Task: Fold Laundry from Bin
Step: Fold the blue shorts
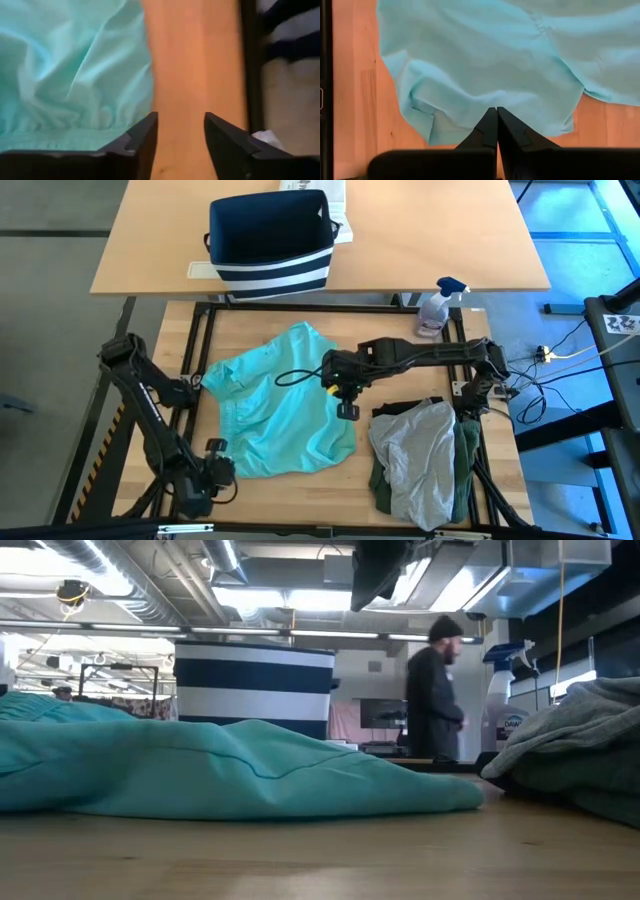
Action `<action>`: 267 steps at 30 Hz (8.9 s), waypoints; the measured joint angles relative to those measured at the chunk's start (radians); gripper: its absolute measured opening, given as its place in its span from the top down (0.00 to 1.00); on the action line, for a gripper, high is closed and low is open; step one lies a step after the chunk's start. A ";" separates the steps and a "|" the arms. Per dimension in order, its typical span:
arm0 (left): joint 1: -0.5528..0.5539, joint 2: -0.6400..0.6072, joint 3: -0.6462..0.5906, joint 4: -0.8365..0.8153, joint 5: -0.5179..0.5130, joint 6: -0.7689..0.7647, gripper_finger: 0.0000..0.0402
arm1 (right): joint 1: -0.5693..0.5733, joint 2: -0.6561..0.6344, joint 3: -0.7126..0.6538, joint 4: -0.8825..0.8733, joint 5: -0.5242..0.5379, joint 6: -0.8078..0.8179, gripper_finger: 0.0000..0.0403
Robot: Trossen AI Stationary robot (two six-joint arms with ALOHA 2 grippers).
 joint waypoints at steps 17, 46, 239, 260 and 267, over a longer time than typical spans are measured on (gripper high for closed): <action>0.000 0.253 -0.002 -0.132 0.020 -0.036 0.42 | 0.005 0.000 0.000 -0.003 -0.013 0.060 0.99; 0.006 0.323 -0.002 -0.060 0.028 -0.043 0.98 | 0.249 0.027 -0.645 0.927 -0.383 0.498 0.73; 0.087 0.324 -0.002 0.108 0.245 -0.090 0.97 | 0.597 0.210 -0.526 0.720 0.232 0.189 0.29; 0.081 0.290 0.199 0.030 0.326 -0.008 0.99 | 0.549 0.117 -0.369 0.416 0.217 0.137 0.98; 0.081 0.251 0.392 -0.192 0.327 -0.010 0.99 | 0.498 0.016 -0.248 0.289 0.187 0.078 0.99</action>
